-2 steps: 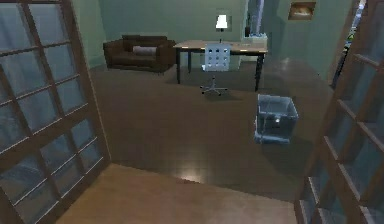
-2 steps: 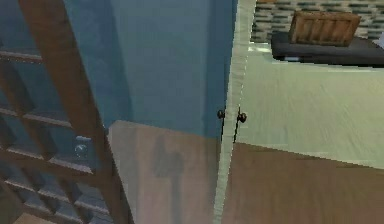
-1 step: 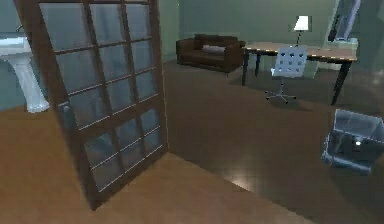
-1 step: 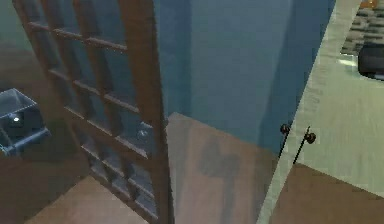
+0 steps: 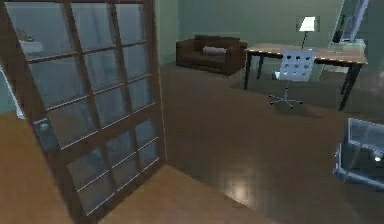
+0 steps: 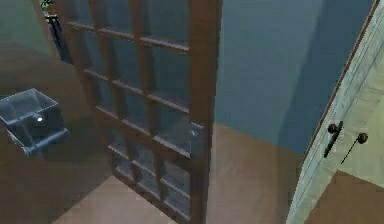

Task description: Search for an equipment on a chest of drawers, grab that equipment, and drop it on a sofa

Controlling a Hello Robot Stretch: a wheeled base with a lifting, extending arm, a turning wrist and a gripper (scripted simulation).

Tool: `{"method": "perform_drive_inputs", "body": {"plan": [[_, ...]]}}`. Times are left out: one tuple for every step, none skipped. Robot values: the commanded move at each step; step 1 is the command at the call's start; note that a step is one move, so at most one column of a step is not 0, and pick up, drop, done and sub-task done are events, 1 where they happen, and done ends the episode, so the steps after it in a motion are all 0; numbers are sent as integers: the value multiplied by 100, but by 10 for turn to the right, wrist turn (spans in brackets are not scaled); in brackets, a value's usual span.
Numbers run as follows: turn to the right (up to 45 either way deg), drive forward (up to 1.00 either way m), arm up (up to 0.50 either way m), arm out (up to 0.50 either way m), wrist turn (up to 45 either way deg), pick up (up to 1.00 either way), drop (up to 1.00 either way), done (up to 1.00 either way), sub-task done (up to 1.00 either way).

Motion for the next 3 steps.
{"method": "perform_drive_inputs", "body": {"plan": [[210, 0, 0, 0, 0, 0, 0, 0, 0], [0, 100, 0, 0, 0, 0, 0, 0, 0], [0, 50, 0, 0, 0, 0, 0, 0, 0]]}}
